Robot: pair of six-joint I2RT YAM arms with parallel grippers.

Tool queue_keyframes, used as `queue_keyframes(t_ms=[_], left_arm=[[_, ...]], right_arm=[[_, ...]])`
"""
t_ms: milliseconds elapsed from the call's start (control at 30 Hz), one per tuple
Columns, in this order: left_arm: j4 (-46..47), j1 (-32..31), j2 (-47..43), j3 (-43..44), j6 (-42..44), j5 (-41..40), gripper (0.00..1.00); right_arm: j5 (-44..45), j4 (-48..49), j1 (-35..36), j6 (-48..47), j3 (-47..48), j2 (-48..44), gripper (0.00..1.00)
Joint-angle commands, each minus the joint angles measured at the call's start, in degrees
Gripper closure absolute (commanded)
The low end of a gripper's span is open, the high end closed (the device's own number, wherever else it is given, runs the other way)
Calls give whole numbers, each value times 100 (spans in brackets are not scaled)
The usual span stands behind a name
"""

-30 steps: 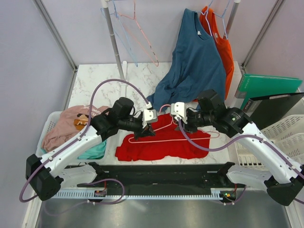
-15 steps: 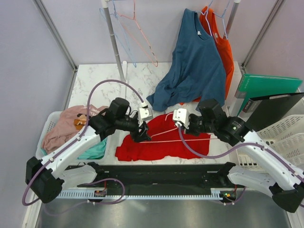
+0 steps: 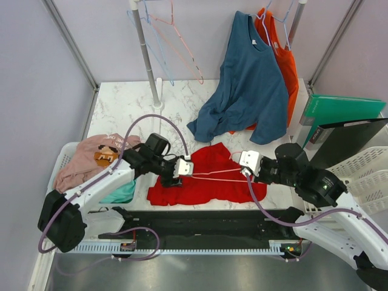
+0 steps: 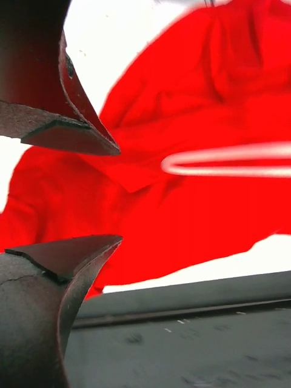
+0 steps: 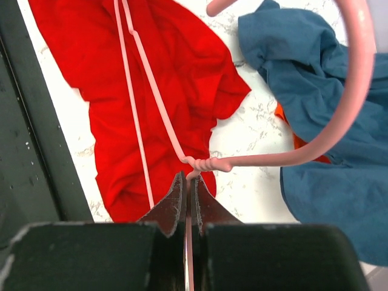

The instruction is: Place the t-shirt on the hanger

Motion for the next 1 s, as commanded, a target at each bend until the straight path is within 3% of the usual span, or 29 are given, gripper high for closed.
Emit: queue_keyframes(t_ms=[0,267,367,400,500,633,967], left_arm=[[567,-263,234,-419,1330,-365,39],[1736,-386,1060,-535,1279,-1173,42],[2141,-352,1306,-500,1008,-1314,60],[2133,-299,1480,-291,632,-1280,75],[1949,52,1684,175,42,-999,94],[1538,545,1789,537,-207,-507,97],[1087,607,1869,696,-83,-172,92]], right_arm=[[226,-345,-1,-112,-8,-175,100],[191,-468,8,-155,-69,-220,100],[173,-363,-1,-235,-165,-167,100],[173,-267,-1,-269,-183,-149,100],[243,-91,-1,-296,-245,-53,100],[401,462,-1,-244,-359,114,100],[1008,1579,-10,-366,-526,703,100]])
